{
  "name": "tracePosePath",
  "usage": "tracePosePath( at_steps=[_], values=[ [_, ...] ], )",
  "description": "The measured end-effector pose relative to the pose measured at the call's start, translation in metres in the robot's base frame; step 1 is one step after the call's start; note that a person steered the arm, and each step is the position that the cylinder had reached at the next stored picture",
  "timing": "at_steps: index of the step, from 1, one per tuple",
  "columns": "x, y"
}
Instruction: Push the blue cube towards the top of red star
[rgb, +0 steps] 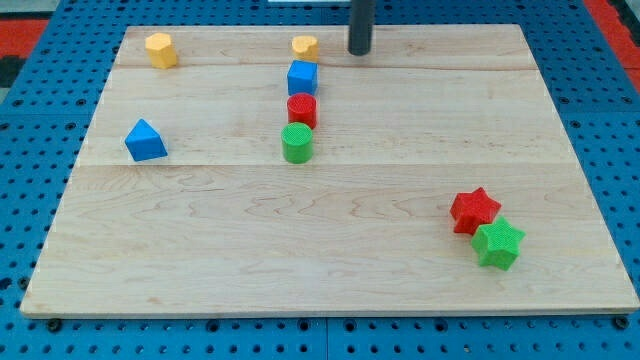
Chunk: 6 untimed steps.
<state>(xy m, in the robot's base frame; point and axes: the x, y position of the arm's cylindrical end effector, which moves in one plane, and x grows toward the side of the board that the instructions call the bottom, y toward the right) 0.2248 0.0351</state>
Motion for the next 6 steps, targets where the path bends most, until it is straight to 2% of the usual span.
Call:
tracePosePath(
  at_steps=[1, 2, 3, 4, 5, 6],
  values=[
    [-0.001, -0.052],
    [0.041, -0.089],
    [0.082, -0.089],
    [0.114, -0.025],
    [0.097, -0.026],
    [0.081, -0.001]
  ],
)
